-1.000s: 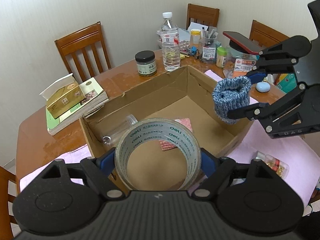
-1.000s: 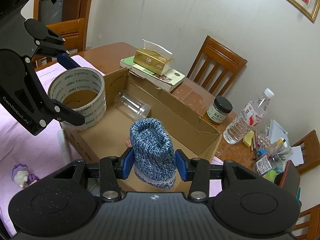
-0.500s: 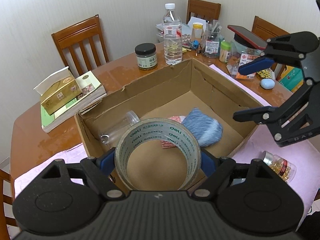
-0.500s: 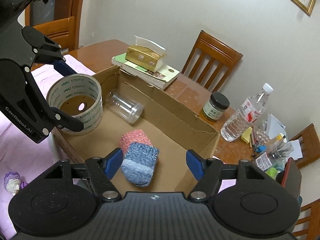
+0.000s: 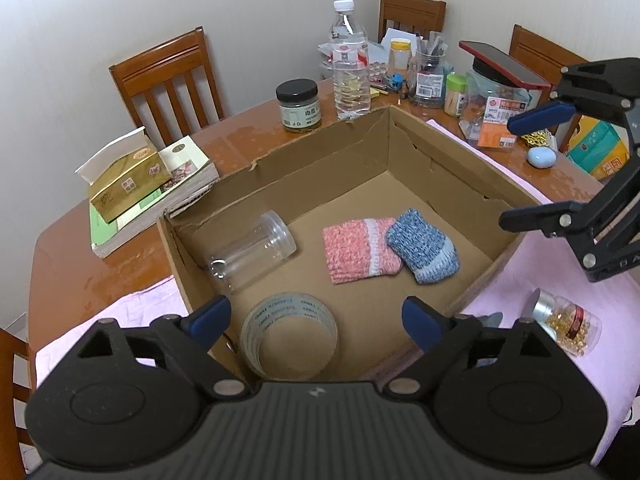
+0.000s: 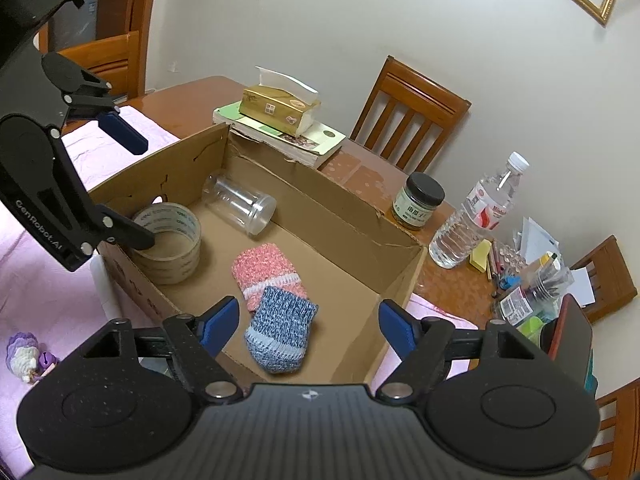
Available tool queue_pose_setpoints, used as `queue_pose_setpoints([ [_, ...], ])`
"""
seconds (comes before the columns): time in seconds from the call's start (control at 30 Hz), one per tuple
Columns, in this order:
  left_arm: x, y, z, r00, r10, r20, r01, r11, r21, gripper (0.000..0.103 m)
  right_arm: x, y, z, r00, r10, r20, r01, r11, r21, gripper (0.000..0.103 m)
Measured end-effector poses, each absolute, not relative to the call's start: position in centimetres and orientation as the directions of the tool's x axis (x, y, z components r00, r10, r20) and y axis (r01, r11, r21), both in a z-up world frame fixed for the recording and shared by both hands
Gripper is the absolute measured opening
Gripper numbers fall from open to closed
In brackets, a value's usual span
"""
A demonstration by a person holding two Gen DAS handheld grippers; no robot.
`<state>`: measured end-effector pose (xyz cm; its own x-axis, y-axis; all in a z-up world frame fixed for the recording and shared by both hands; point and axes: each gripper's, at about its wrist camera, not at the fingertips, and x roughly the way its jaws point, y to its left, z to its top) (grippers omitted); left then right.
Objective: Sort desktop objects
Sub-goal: 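Lower tape roll and blue sock into the box and open both tools, then move both tools back toward the remaining items on the cloth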
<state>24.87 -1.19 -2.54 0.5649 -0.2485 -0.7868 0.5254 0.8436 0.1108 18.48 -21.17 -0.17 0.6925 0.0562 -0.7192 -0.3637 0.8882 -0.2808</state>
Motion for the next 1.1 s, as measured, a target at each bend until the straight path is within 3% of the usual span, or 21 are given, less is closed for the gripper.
queue_pose_setpoints([
  [0.13, 24.0, -1.0, -2.3, 0.562, -0.25, -0.788, 0.524, 0.845, 0.105, 0.093, 18.0, -21.0, -0.2, 0.692, 0.06, -0.72, -0.362, 0.891, -0.274, 0.085],
  [0.37, 22.0, -0.6, -1.9, 0.568, -0.251, -0.784, 0.513, 0.853, 0.098, 0.094, 16.5, -20.7, -0.1, 0.699, 0.078, -0.71, -0.352, 0.902, -0.248, 0.099],
  [1.1, 15.0, 0.0, -5.1, 0.49, -0.274, -0.828, 0.518, 0.855, 0.024, 0.094, 10.9, -20.1, -2.0, 0.653, 0.118, -0.748, -0.334, 0.932, -0.144, 0.103],
])
